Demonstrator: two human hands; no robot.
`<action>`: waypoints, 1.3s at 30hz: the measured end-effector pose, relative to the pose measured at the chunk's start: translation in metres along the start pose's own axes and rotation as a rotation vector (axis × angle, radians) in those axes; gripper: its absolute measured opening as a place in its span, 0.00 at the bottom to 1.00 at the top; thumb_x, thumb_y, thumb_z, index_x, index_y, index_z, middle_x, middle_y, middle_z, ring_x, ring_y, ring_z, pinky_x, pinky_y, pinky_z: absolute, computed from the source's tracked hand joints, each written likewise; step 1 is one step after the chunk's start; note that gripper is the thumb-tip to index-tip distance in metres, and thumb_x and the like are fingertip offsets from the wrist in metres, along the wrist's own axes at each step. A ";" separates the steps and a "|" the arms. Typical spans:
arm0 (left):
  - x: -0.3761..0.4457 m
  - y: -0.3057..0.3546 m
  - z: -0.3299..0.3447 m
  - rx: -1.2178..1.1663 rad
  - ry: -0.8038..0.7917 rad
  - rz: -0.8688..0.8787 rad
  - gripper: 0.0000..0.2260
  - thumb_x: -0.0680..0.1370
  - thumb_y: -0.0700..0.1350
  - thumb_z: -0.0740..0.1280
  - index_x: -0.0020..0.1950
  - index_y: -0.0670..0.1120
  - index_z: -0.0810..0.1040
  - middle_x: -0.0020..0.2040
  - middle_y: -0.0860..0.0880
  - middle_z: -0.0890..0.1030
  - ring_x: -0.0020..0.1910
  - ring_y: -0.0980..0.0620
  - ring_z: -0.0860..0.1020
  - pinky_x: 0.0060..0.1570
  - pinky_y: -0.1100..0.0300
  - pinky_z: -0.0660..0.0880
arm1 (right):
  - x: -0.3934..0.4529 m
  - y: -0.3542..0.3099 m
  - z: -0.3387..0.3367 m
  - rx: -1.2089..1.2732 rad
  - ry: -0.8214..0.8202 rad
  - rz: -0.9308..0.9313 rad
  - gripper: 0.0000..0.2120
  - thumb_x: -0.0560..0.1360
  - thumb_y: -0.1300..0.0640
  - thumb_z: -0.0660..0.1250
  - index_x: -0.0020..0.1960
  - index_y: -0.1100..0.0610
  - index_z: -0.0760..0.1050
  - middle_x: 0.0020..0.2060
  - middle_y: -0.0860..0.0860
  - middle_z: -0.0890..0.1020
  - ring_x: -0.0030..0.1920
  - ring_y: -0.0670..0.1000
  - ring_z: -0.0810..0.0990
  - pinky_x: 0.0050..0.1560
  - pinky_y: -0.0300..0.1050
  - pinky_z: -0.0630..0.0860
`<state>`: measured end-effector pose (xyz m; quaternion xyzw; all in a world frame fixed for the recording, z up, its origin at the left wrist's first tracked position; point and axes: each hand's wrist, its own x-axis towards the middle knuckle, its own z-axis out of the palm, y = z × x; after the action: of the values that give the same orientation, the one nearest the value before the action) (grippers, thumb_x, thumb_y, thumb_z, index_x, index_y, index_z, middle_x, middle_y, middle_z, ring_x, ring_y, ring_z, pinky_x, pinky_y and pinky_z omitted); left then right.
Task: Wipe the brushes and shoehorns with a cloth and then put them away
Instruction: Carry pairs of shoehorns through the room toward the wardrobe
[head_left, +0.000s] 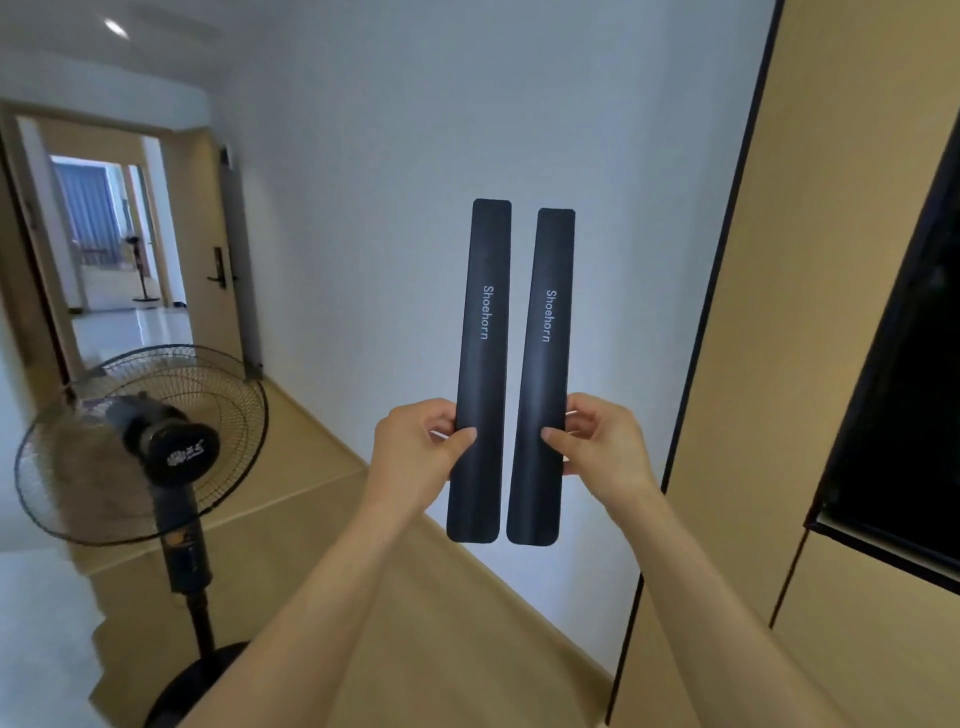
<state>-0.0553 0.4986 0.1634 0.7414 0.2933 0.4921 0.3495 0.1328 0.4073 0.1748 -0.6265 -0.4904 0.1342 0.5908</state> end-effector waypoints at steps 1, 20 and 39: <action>0.019 -0.012 0.003 -0.003 0.007 -0.003 0.05 0.75 0.40 0.71 0.43 0.50 0.84 0.39 0.51 0.84 0.36 0.50 0.83 0.35 0.50 0.83 | 0.021 0.007 0.007 -0.008 -0.005 -0.001 0.10 0.74 0.67 0.71 0.52 0.55 0.82 0.42 0.53 0.86 0.43 0.53 0.86 0.40 0.49 0.85; 0.322 -0.207 -0.005 0.174 0.158 -0.064 0.04 0.74 0.40 0.72 0.43 0.50 0.84 0.37 0.53 0.84 0.35 0.52 0.83 0.36 0.47 0.82 | 0.370 0.120 0.179 0.051 -0.183 -0.065 0.09 0.75 0.64 0.71 0.54 0.55 0.82 0.47 0.53 0.86 0.48 0.54 0.85 0.47 0.56 0.85; 0.625 -0.380 0.003 0.403 0.428 -0.213 0.05 0.77 0.46 0.71 0.45 0.57 0.80 0.41 0.56 0.82 0.42 0.58 0.82 0.43 0.51 0.83 | 0.740 0.224 0.342 0.147 -0.462 -0.192 0.09 0.76 0.61 0.72 0.56 0.55 0.82 0.49 0.50 0.86 0.49 0.52 0.85 0.48 0.53 0.85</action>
<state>0.1280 1.2066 0.1841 0.6403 0.5278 0.5297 0.1756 0.3363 1.2275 0.1927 -0.4852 -0.6584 0.2525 0.5171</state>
